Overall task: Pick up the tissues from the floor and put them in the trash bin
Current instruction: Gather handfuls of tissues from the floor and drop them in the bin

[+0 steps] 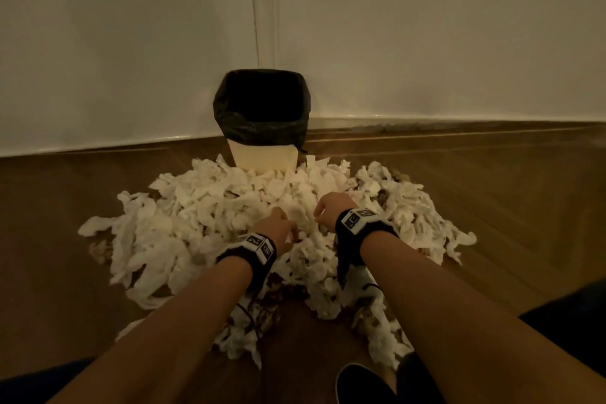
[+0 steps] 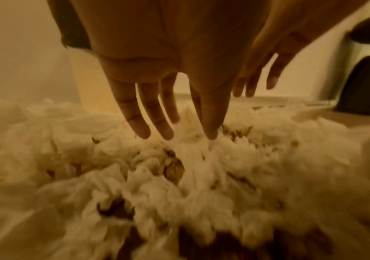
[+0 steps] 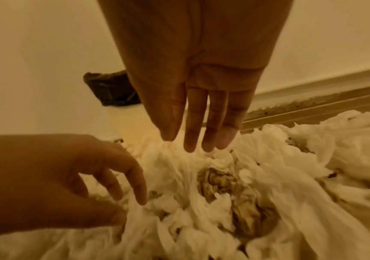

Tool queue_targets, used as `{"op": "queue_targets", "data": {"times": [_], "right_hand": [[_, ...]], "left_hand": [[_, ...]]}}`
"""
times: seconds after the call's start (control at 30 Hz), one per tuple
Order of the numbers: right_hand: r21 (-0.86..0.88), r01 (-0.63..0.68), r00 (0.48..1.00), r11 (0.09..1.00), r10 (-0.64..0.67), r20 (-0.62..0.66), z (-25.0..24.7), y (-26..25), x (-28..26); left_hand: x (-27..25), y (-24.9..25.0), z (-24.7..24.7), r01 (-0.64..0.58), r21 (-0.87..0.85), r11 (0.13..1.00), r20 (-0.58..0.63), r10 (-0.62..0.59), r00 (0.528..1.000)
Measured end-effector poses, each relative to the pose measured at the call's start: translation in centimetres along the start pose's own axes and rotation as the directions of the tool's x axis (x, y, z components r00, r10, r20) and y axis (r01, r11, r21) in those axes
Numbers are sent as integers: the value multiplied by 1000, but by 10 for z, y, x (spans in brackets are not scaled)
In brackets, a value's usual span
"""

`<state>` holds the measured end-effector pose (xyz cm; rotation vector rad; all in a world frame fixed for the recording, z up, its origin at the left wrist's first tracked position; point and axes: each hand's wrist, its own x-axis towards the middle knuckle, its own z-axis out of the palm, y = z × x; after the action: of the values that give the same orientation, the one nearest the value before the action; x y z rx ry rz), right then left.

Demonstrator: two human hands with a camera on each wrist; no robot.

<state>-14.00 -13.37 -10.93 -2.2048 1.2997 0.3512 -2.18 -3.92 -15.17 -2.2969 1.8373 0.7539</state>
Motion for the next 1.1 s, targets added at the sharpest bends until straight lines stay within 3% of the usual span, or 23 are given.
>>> {"op": "queue_targets", "data": {"times": [0.1, 0.3, 0.53, 0.7, 1.1], "right_hand": [[-99, 30, 997, 995, -22, 80, 12, 5, -1], [-209, 92, 982, 974, -55, 178, 35, 13, 8], [-327, 192, 980, 925, -164, 112, 48, 11, 18], [-216, 77, 987, 973, -44, 157, 52, 9, 23], [-27, -111, 994, 993, 111, -2, 24, 12, 22]], "left_hand": [[0, 0, 18, 44, 21, 999, -30, -43, 999], [12, -5, 26, 24, 113, 993, 85, -34, 996], [16, -11, -10, 81, -106, 991, -141, -95, 985], [14, -16, -14, 102, -197, 975, -192, -140, 971], [12, -25, -14, 182, -466, 866, -273, -336, 902]]}}
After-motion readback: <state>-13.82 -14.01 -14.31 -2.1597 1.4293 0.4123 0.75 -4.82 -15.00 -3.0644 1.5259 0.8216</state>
